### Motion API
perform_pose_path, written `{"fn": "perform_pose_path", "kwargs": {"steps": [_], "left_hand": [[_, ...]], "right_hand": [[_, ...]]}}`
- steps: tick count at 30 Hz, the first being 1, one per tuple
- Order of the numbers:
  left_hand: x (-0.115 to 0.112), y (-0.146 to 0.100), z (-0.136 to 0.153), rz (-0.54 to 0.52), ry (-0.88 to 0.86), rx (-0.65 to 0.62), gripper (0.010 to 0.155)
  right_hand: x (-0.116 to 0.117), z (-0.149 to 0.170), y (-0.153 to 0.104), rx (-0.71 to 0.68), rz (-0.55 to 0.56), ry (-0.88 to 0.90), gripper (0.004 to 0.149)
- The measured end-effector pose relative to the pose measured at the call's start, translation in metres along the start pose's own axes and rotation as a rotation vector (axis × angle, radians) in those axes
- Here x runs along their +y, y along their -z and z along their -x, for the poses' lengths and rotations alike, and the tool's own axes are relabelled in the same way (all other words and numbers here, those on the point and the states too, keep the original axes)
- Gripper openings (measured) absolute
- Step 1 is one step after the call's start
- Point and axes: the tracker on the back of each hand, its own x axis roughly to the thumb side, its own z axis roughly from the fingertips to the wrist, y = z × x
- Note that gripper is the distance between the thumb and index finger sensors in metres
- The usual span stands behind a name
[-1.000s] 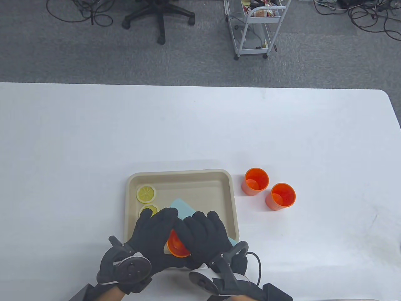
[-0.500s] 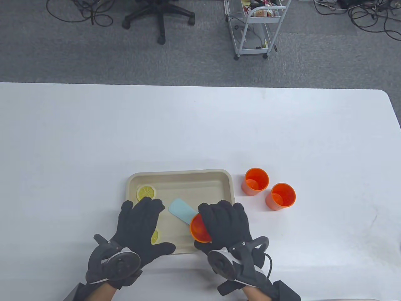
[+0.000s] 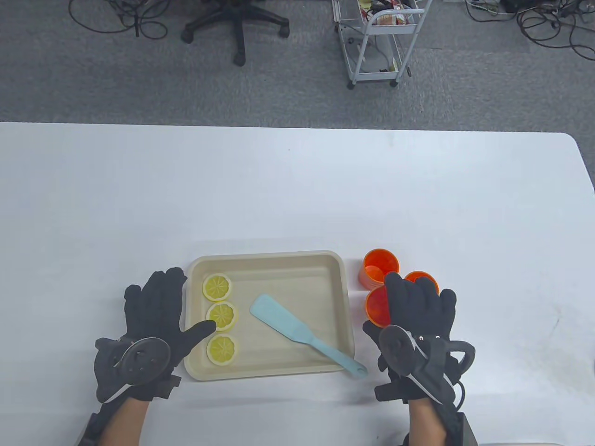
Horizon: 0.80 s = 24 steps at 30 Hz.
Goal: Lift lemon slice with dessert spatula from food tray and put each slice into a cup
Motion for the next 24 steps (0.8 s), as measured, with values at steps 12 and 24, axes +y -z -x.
{"fn": "perform_pose_path", "kwargs": {"steps": [12,24], "left_hand": [[-0.002,0.001,0.005,0.022,0.031,0.011,0.11],[-0.002,0.002,0.004,0.042,0.046,0.015,0.11]], "right_hand": [[0.031,-0.003,0.013,-0.001,-0.153,-0.084,0.105],[0.046,-0.003,0.019,0.021,-0.189,-0.079,0.104]]}}
